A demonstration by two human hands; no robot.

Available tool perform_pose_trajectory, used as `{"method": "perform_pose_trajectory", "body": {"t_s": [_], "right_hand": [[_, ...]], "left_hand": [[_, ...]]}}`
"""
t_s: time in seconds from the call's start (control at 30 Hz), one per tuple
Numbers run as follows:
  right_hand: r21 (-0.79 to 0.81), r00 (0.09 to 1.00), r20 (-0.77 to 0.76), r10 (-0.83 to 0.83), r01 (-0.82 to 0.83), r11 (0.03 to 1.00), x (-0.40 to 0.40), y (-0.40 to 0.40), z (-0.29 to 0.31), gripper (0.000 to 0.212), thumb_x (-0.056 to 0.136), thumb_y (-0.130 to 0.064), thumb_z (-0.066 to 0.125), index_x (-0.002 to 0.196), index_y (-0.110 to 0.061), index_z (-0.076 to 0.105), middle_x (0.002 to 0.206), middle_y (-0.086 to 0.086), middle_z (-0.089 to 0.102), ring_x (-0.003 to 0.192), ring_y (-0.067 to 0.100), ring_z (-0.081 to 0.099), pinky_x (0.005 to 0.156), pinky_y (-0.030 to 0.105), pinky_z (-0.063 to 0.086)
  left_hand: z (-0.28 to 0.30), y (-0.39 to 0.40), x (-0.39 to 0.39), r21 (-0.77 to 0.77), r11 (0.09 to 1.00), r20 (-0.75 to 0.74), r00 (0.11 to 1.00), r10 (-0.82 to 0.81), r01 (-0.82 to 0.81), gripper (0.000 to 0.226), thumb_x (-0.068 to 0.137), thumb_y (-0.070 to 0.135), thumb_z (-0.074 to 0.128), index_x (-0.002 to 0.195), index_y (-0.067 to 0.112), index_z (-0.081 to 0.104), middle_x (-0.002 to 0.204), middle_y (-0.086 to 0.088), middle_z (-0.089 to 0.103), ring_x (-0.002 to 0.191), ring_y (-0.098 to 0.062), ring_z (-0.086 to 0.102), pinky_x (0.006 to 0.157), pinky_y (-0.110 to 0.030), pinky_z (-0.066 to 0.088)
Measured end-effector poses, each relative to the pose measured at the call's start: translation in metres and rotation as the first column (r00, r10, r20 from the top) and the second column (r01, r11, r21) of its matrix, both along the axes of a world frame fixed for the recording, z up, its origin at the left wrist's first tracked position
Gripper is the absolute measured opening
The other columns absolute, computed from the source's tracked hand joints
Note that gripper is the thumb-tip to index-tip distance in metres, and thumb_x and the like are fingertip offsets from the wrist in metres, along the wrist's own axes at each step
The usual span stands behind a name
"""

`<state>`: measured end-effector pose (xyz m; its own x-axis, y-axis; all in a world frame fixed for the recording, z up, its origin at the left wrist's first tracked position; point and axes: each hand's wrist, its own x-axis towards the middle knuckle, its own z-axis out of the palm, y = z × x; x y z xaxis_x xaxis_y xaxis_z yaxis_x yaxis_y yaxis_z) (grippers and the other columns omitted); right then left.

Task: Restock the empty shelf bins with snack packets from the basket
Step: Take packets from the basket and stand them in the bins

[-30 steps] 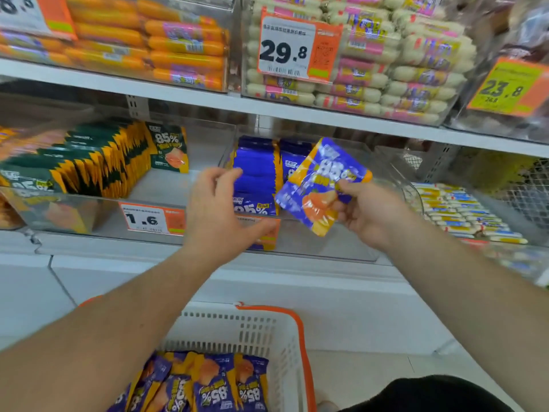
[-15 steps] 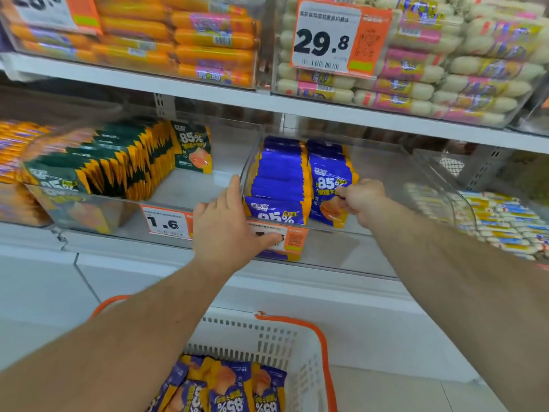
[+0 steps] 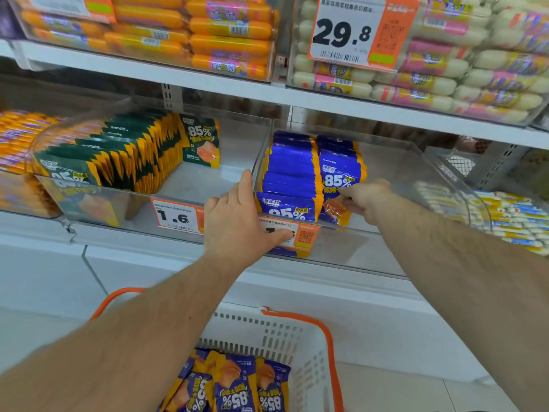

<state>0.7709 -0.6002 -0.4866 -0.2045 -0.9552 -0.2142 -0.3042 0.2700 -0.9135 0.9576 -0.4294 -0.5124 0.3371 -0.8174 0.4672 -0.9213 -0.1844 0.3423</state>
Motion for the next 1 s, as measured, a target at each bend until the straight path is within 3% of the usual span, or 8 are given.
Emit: {"method": "perform_pose_trajectory", "body": {"t_s": [0.17,0.3,0.47,0.57,0.7,0.8,0.9,1.0], "right_hand": [[-0.07,0.984,-0.171,-0.054,0.042,0.997,-0.005,0.016,0.012,0.026,0.075,-0.019,0.081,0.085,-0.01,0.059,0.096,0.01,0.071,0.086,0.024,0.07,0.078,0.038,0.059],[-0.393,0.914,-0.38,-0.14,-0.023,0.919,0.004,0.057,0.035,0.036,0.081,-0.014,0.067,0.115,-0.011,0.056,0.116,0.007,0.06,0.104,0.025,0.059,0.081,0.033,0.049],[-0.876,0.969,-0.24,-0.059,-0.189,0.444,0.035,0.129,0.032,0.015,0.076,-0.001,0.057,0.09,-0.007,0.062,0.092,0.0,0.052,0.079,0.015,0.051,0.072,0.031,0.046],[-0.892,0.944,-0.323,0.066,-0.327,0.314,0.062,0.166,-0.002,0.008,0.073,0.0,0.056,0.078,-0.004,0.06,0.08,0.002,0.052,0.072,0.017,0.05,0.067,0.025,0.04],[-0.641,0.778,-0.554,0.295,-0.625,0.445,0.088,0.196,-0.091,0.011,0.076,-0.013,0.053,0.077,-0.006,0.061,0.079,0.009,0.057,0.071,0.024,0.054,0.062,0.03,0.042],[-0.185,0.482,-0.738,0.473,-0.817,0.545,0.09,0.202,-0.157,0.004,0.084,-0.011,0.056,0.085,-0.011,0.061,0.089,0.007,0.058,0.081,0.029,0.057,0.067,0.037,0.047],[0.273,0.235,-0.71,0.664,-0.776,0.568,0.085,0.215,-0.213,0.003,0.089,-0.015,0.052,0.09,-0.016,0.055,0.09,0.005,0.057,0.085,0.027,0.058,0.07,0.039,0.052],[0.554,0.131,-0.593,0.795,-0.65,0.52,0.081,0.233,-0.271,0.044,0.087,-0.026,0.063,0.126,-0.013,0.049,0.122,0.007,0.053,0.105,0.028,0.056,0.082,0.039,0.051]], "left_hand": [[0.005,0.001,0.0,0.04,0.999,-0.043,0.999,-0.028,0.03,0.125,0.057,0.079,0.071,0.149,0.017,0.013,0.141,0.002,0.049,0.127,-0.019,0.049,0.108,-0.038,0.03],[0.013,0.009,0.005,0.043,0.992,-0.132,0.984,-0.116,0.123,0.118,0.061,0.07,0.076,0.148,0.017,0.016,0.15,0.0,0.037,0.136,-0.018,0.038,0.115,-0.041,0.022],[0.008,0.051,0.019,-0.292,0.923,0.123,0.967,-0.225,0.252,0.075,0.069,0.047,0.073,0.131,0.017,0.044,0.128,-0.006,0.052,0.12,-0.02,0.045,0.098,-0.038,0.026],[-0.018,0.081,0.037,-0.165,0.921,0.073,0.936,-0.345,0.353,0.052,0.074,0.041,0.067,0.118,0.018,0.056,0.1,0.006,0.061,0.092,-0.021,0.061,0.083,-0.031,0.023],[-0.056,0.117,0.055,0.244,0.882,-0.017,0.911,-0.411,0.403,0.037,0.084,0.037,0.067,0.119,0.028,0.058,0.094,0.017,0.06,0.095,-0.011,0.06,0.083,-0.028,0.017],[-0.074,0.128,0.063,0.506,0.773,-0.057,0.909,-0.412,0.382,0.034,0.088,0.042,0.06,0.12,0.033,0.056,0.106,0.017,0.062,0.103,-0.008,0.057,0.095,-0.032,0.022],[-0.091,0.13,0.069,0.662,0.648,-0.157,0.915,-0.373,0.378,0.033,0.09,0.043,0.058,0.121,0.033,0.055,0.114,0.015,0.061,0.106,-0.011,0.055,0.103,-0.038,0.022],[-0.104,0.128,0.075,0.721,0.575,-0.202,0.911,-0.36,0.387,0.03,0.089,0.043,0.057,0.118,0.034,0.056,0.116,0.014,0.061,0.108,-0.013,0.056,0.109,-0.044,0.025]]}}
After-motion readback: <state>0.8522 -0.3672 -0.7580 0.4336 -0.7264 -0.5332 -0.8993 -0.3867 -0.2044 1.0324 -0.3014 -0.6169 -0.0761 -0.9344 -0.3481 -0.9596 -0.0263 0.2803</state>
